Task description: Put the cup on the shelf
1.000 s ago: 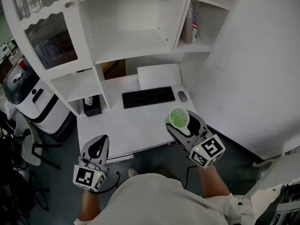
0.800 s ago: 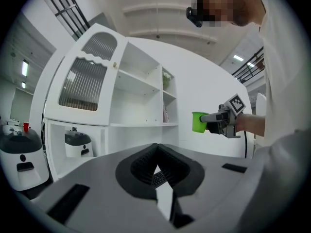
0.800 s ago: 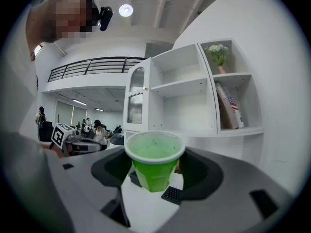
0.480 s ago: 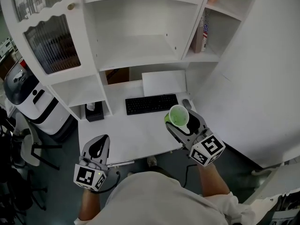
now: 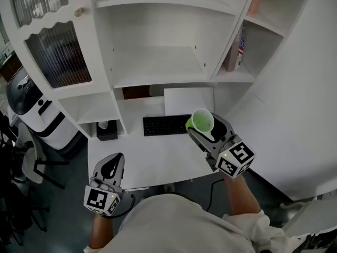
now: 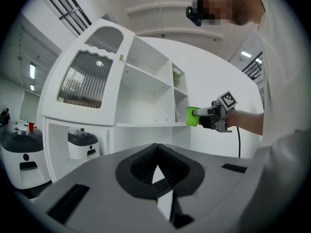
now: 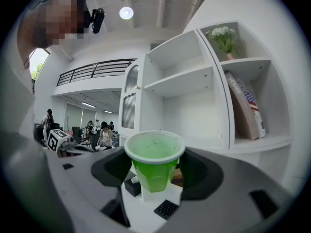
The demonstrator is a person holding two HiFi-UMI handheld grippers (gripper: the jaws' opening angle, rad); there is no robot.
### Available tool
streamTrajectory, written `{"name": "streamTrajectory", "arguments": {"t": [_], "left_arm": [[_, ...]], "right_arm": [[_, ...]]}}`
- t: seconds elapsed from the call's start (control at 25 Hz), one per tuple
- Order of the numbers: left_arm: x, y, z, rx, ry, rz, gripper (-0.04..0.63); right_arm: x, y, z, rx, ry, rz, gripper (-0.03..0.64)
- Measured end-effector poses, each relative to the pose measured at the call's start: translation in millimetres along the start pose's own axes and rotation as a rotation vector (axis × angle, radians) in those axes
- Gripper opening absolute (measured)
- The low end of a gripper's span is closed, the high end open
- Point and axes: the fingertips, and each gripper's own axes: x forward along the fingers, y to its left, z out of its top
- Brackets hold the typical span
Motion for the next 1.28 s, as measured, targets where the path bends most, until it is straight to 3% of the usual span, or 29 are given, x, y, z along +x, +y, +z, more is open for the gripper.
{"name": "streamTrajectory", "arguments": {"t": [1.28], "left_arm": [[3.9, 27.1, -15.4, -0.040, 0.018, 0.119, 0.000]], "right_arm": [[144.7, -111.3, 65.2, -0.063, 0.070, 0.056, 0.313]]}}
